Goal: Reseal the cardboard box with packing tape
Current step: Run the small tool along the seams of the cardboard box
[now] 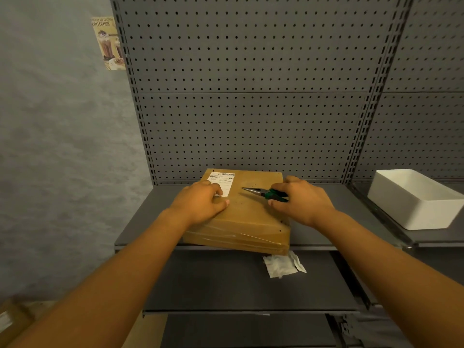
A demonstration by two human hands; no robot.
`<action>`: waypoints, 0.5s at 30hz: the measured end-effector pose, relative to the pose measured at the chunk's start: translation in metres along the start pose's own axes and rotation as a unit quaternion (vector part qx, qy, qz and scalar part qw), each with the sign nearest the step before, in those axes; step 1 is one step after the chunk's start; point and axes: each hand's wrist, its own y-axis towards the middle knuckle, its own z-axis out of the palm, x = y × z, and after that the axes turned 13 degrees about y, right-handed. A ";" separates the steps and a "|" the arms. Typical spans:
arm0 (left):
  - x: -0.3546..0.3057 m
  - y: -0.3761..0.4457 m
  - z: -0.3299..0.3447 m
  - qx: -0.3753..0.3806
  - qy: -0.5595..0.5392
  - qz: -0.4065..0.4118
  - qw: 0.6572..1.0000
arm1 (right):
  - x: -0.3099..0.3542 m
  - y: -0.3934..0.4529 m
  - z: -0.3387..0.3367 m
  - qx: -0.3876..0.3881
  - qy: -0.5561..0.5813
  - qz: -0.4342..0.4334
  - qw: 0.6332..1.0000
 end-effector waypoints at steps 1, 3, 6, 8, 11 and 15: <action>0.000 0.001 -0.002 -0.009 0.010 0.002 1.000 | 0.000 0.000 -0.002 -0.003 -0.002 0.002 1.000; 0.000 0.004 -0.007 -0.030 0.036 0.009 0.999 | 0.000 -0.002 -0.006 -0.011 -0.007 0.009 1.000; -0.003 0.008 -0.012 -0.051 0.057 0.020 0.997 | -0.001 -0.005 -0.011 -0.025 -0.012 0.017 0.999; -0.006 0.011 -0.016 -0.061 0.067 0.027 0.996 | -0.004 -0.008 -0.015 -0.031 -0.015 0.018 0.999; -0.009 0.016 -0.018 -0.073 0.067 0.033 0.995 | -0.010 -0.010 -0.021 -0.037 -0.023 0.020 0.999; -0.021 0.021 -0.022 -0.078 0.073 0.049 0.993 | -0.020 -0.011 -0.028 -0.051 -0.028 0.037 0.998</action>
